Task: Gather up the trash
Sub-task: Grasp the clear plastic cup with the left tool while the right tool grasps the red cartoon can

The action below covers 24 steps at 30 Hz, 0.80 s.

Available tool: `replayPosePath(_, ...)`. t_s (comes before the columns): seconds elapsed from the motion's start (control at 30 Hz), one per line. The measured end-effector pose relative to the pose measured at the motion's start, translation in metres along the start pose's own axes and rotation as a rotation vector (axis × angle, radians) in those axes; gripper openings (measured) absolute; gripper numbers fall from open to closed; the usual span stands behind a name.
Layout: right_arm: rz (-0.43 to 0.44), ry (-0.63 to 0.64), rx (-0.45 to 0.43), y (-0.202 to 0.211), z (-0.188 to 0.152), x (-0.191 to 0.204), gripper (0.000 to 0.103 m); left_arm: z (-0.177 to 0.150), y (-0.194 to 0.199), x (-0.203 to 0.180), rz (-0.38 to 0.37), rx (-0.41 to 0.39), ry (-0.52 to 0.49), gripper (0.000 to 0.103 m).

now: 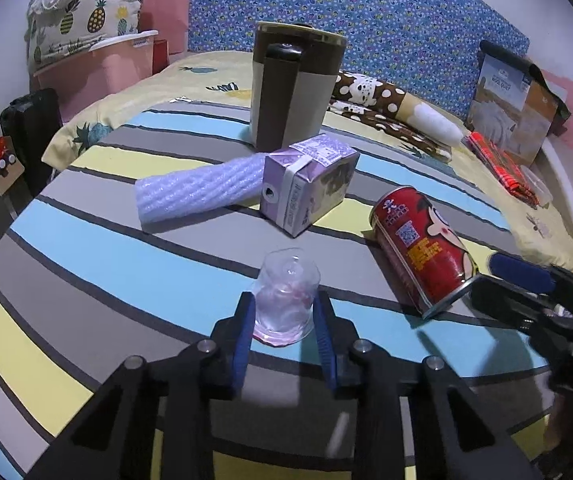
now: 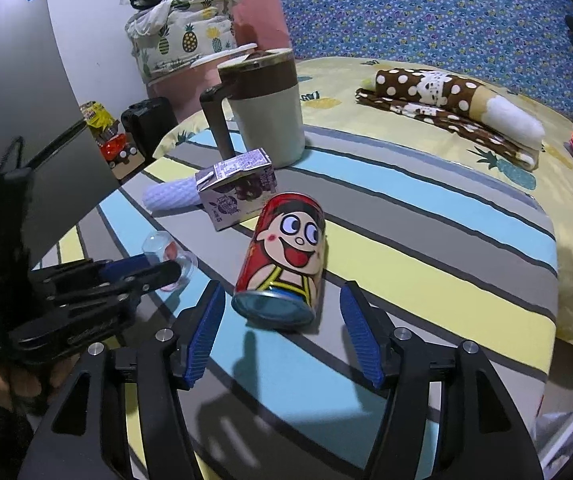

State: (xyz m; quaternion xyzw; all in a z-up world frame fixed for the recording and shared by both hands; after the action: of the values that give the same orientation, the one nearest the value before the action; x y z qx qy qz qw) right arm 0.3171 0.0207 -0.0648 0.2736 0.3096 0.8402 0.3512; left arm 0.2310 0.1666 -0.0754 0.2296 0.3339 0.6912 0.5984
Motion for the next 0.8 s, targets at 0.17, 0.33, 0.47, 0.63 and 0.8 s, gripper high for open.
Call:
replayPosePath(0.17, -0.015, 0.003, 0.026, -0.015, 0.002, 0.005, 0.061, -0.001, 0.001, 0.001, -0.021, -0.003, 0.008, 0.031)
replayPosePath(0.33, -0.033, -0.034, 0.061, -0.024, 0.002, 0.0, 0.061, -0.002, 0.001, 0.002, -0.038, -0.005, 0.008, 0.031)
replayPosePath(0.47, -0.015, -0.059, 0.07, -0.023, 0.0, -0.002, 0.055, -0.003, 0.004, -0.001, -0.052, -0.009, 0.005, 0.031)
replayPosePath(0.63, -0.022, -0.05, 0.064, -0.019, -0.004, -0.001, 0.055, -0.005, 0.006, -0.001, -0.058, -0.009, 0.005, 0.031)
replayPosePath(0.8, -0.028, -0.053, 0.042, -0.006, -0.007, -0.006, 0.055, -0.01, 0.012, -0.006, -0.063, -0.009, -0.004, 0.031)
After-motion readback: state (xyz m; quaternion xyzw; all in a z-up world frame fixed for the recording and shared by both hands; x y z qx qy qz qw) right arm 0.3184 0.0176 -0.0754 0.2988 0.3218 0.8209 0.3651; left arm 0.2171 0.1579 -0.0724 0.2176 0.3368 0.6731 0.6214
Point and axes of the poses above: each gripper's, at about its wrist camera, not at the fingertips, and y roughly against the way its jaws point, x to its left, z to its top, the point moved 5 cm from there along -y, roughly the way its jaws point, and after that the axes turned 8 degrees about -y, right-handed, at the moved point
